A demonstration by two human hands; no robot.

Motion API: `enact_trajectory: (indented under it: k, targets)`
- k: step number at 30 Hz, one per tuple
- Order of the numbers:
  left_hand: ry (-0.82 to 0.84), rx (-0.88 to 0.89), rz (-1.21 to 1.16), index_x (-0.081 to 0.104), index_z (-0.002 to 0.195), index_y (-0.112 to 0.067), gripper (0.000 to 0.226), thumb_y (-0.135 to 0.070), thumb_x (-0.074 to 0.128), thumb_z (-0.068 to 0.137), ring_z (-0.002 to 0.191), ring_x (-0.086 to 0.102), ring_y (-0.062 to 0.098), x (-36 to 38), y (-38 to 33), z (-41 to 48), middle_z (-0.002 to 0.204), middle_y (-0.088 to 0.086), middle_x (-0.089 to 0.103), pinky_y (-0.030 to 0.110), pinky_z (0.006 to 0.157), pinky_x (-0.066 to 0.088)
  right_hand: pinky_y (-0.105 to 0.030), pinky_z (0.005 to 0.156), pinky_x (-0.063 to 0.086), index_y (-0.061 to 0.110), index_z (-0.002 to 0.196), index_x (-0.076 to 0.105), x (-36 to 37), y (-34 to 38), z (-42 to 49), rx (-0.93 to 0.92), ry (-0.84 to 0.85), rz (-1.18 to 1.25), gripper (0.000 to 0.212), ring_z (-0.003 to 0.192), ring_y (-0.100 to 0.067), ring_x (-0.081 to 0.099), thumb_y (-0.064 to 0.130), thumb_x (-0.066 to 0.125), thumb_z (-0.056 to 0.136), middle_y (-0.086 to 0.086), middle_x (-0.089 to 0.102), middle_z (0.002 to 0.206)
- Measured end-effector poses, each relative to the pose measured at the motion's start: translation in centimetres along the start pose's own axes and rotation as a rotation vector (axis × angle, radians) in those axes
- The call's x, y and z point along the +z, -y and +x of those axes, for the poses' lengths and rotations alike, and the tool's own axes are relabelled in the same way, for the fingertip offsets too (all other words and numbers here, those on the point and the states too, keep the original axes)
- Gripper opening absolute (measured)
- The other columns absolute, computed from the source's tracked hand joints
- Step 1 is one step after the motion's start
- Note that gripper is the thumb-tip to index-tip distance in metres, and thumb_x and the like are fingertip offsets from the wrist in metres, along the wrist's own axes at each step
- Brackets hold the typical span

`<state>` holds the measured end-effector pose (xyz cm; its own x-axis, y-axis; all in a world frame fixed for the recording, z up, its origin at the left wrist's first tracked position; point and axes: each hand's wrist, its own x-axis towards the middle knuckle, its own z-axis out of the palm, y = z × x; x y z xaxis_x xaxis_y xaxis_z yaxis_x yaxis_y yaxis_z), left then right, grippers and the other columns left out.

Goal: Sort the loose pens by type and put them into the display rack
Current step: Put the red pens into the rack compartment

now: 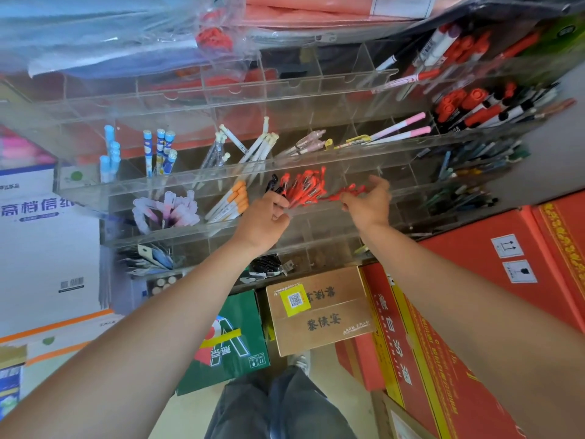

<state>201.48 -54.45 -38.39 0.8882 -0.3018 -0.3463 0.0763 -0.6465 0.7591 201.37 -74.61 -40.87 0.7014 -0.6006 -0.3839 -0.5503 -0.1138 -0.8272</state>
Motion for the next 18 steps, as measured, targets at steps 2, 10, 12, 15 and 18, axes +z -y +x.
enact_trajectory:
  k: [2,10,12,15,18]
  targets:
    - [-0.012,0.002,0.002,0.053,0.119,-0.01,0.026,-0.014,0.054,0.093,0.092,0.054,0.014,-0.1,0.0,-0.4,0.103,0.0,0.057,0.024,0.077,0.038,-0.041,0.093,0.052,0.016,0.121,0.041,-0.2,-0.1,-0.7,-0.031,-0.093,-0.017,0.055,0.101,-0.023,0.059,0.009,0.073,0.076,-0.01,0.045,0.124]
    - [-0.034,-0.008,-0.155,0.054,0.079,-0.024,0.023,-0.006,0.053,0.093,0.077,0.063,0.02,-0.8,1.1,-4.3,0.081,-0.007,0.062,0.043,0.084,0.053,-0.024,0.054,0.042,0.018,0.08,0.055,1.0,-1.5,-7.9,0.051,0.306,-0.118,0.014,0.059,-0.015,0.051,0.011,0.054,0.093,0.0,0.056,0.067]
    - [-0.04,-0.036,-0.171,0.055,0.079,-0.026,0.023,-0.007,0.053,0.093,0.075,0.065,0.023,-1.6,2.1,-5.7,0.076,-0.005,0.063,0.045,0.082,0.054,-0.017,0.047,0.038,0.017,0.08,0.056,2.4,-1.8,-10.3,0.039,0.434,-0.145,0.016,0.053,-0.011,0.046,0.012,0.053,0.095,0.002,0.054,0.064]
    - [-0.116,-0.058,-0.157,0.058,0.088,-0.021,0.01,-0.015,0.053,0.094,0.076,0.066,0.023,-3.6,4.6,-7.9,0.074,-0.004,0.064,0.044,0.08,0.055,-0.014,0.045,0.036,0.017,0.078,0.056,5.5,-1.6,-13.5,-0.011,0.541,-0.145,0.02,0.051,-0.007,0.046,0.009,0.053,0.095,0.002,0.054,0.063]
    - [-0.277,-0.118,-0.214,0.06,0.089,-0.019,0.007,-0.018,0.055,0.094,0.066,0.064,0.023,-6.8,8.3,-10.3,0.067,-0.003,0.061,0.044,0.072,0.056,-0.013,0.045,0.036,0.018,0.075,0.057,9.9,-0.6,-16.5,-0.096,0.615,-0.147,0.023,0.043,0.002,0.046,0.007,0.054,0.094,0.001,0.053,0.062]
